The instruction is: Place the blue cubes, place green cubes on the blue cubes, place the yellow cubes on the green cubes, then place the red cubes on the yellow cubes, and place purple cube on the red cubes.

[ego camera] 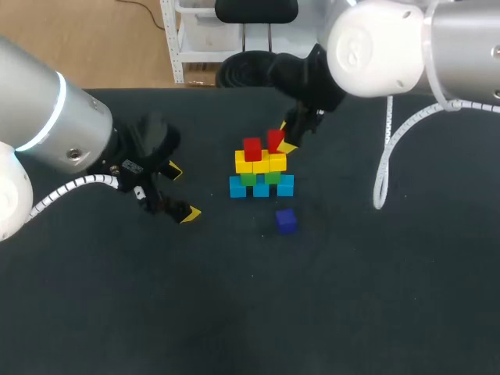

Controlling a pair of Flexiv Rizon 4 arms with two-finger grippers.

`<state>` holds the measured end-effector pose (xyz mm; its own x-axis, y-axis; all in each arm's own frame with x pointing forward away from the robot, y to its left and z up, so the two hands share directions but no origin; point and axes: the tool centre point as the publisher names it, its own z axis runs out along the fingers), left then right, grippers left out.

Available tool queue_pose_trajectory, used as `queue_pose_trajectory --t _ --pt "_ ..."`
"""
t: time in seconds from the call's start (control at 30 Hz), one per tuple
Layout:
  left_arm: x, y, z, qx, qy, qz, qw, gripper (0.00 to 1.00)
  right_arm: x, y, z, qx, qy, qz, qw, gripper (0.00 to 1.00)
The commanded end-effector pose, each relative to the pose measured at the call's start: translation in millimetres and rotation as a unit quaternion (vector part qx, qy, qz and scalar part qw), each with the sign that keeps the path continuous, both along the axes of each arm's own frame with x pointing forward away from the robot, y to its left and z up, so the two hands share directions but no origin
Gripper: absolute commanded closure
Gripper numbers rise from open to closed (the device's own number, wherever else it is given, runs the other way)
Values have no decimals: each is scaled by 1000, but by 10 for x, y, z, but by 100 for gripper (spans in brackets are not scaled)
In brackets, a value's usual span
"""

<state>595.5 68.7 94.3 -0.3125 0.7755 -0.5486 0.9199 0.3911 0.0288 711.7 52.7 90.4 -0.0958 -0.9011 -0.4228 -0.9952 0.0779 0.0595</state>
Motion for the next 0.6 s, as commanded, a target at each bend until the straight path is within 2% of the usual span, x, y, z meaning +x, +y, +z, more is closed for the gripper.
queue_pose_trajectory --t 0.03,0.3,0.6 --pt "-1 -3 -4 1 -1 1 1000 0 -24 18 -8 0 1 1 1000 100" --pt "-1 -3 -4 1 -1 1 1000 0 -85 32 -18 0 6 9 1000 100" --pt "-1 -3 -4 1 -1 1 1000 0 -69 42 -53 -3 6 11 1000 100"
